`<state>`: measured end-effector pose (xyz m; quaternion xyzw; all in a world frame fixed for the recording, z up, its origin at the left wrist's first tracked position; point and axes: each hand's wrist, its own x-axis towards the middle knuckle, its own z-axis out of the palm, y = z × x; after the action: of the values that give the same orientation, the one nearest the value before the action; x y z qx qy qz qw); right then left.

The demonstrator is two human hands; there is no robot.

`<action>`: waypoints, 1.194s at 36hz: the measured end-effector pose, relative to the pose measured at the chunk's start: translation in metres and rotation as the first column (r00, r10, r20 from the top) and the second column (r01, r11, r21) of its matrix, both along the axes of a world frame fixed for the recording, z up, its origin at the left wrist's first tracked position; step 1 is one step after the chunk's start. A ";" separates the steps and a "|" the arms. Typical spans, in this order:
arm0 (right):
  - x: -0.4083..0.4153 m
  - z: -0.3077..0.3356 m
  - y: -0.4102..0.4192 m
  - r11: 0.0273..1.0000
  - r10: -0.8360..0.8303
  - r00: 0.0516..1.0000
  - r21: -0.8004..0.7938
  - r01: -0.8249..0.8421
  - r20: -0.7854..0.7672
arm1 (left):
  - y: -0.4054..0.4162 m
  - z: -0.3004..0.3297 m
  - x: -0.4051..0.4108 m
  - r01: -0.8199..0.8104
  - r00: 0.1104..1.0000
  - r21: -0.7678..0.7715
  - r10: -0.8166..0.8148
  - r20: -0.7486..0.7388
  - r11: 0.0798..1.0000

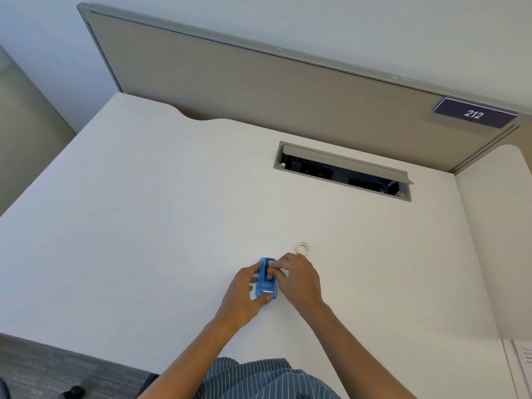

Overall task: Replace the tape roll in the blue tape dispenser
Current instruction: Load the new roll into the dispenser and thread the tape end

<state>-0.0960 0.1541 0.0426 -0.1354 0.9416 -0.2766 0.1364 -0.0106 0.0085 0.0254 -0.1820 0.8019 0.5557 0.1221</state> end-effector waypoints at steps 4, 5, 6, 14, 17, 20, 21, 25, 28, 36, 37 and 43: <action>0.000 0.003 -0.001 1.000 -0.013 1.000 0.005 0.013 -0.011 | -0.001 -0.002 0.000 0.009 1.000 -0.006 -0.009 0.001 1.000; 0.000 0.004 -0.001 1.000 -0.013 1.000 0.005 0.013 -0.013 | -0.001 -0.003 0.000 0.012 1.000 -0.005 -0.012 -0.001 1.000; 0.000 0.005 0.000 1.000 -0.012 1.000 0.005 0.012 -0.014 | -0.001 -0.003 -0.001 0.014 1.000 -0.004 -0.014 -0.002 1.000; 0.000 0.007 -0.003 1.000 -0.015 1.000 0.026 0.015 -0.016 | -0.001 -0.004 -0.001 0.014 1.000 -0.002 -0.014 -0.007 1.000; 0.000 0.007 -0.004 0.999 -0.021 1.000 0.033 0.021 -0.018 | -0.001 -0.005 -0.001 0.018 1.000 -0.007 -0.018 -0.014 1.000; 0.001 0.007 -0.004 0.999 -0.028 0.999 0.039 0.029 -0.025 | -0.001 -0.005 -0.001 0.016 1.000 -0.006 -0.016 -0.011 1.000; 0.001 0.007 -0.004 0.999 -0.030 0.999 0.039 0.031 -0.024 | 0.000 -0.005 -0.001 0.015 1.000 -0.004 -0.015 -0.010 1.000; 0.000 0.005 -0.004 0.999 -0.029 0.999 0.039 0.030 -0.020 | 0.000 -0.007 -0.001 0.013 1.000 -0.006 -0.014 -0.007 1.000; 0.000 0.003 -0.003 0.999 -0.022 0.999 0.042 0.023 -0.026 | 0.000 -0.009 -0.001 0.019 1.000 -0.010 -0.019 -0.016 1.000; 0.001 -0.002 -0.003 0.998 -0.027 0.999 0.050 0.029 -0.029 | -0.002 -0.013 0.000 0.028 0.999 -0.014 -0.028 -0.030 1.000; 0.000 -0.002 -0.004 0.998 -0.024 0.999 0.054 0.025 -0.028 | -0.003 -0.013 0.000 0.027 0.999 -0.014 -0.027 -0.028 1.000; -0.001 0.000 -0.003 0.997 -0.007 1.000 0.071 0.009 -0.030 | -0.003 -0.012 -0.002 0.032 0.999 -0.030 -0.033 -0.014 0.999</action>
<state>-0.0973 0.1506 0.0427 -0.1309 0.9533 -0.2412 0.1258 -0.0129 0.0055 0.0130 -0.1667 0.8138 0.5430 0.1229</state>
